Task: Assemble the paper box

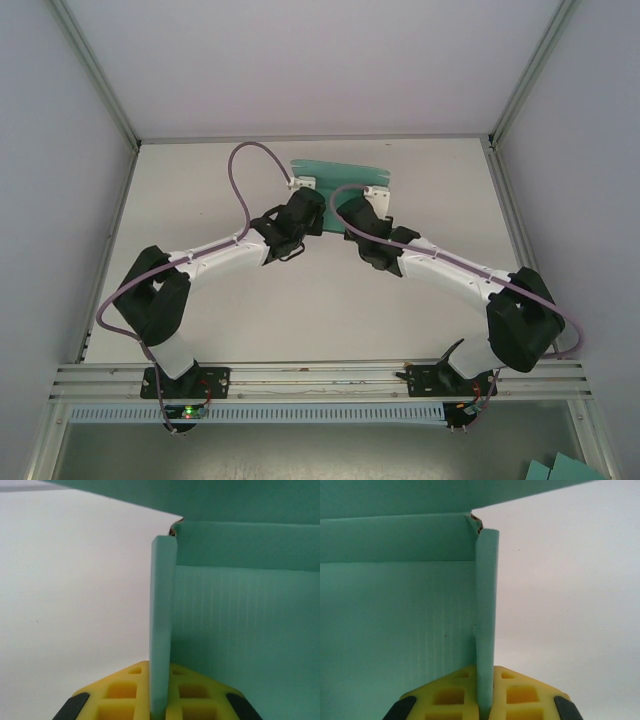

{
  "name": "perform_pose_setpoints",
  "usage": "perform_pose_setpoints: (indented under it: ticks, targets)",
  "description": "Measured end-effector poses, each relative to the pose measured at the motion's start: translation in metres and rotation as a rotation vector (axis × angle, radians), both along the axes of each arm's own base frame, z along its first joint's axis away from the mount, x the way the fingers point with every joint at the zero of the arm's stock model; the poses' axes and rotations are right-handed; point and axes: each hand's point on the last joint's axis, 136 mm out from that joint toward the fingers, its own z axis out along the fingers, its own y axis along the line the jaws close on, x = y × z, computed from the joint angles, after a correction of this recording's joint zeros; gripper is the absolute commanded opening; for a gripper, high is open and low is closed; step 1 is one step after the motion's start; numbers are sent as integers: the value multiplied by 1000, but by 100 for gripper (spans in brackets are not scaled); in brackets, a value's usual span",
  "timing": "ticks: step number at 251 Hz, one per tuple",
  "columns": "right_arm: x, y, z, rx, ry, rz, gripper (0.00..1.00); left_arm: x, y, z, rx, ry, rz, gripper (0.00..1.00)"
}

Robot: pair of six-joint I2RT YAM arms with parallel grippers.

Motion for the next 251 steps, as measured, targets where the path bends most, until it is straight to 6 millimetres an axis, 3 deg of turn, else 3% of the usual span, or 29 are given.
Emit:
perform_pose_setpoints:
  ticks: [66, 124, 145, 182, 251]
  targets:
    - [12, -12, -16, -73, 106, -115, 0, -8, -4, 15, 0, -27, 10, 0]
    - [13, -10, -23, -71, 141, -139, 0, -9, -4, 12, 6, -17, 11, 0]
    - [13, -7, -21, -56, 121, -110, 13, -9, -2, 12, 11, -17, 14, 0]
    - [10, -15, -18, 65, 82, -32, 26, -10, -3, 13, 6, -13, 7, 0]
    - [13, -11, 17, 316, -7, 155, 50, -12, 4, 39, -21, -64, 28, 0]
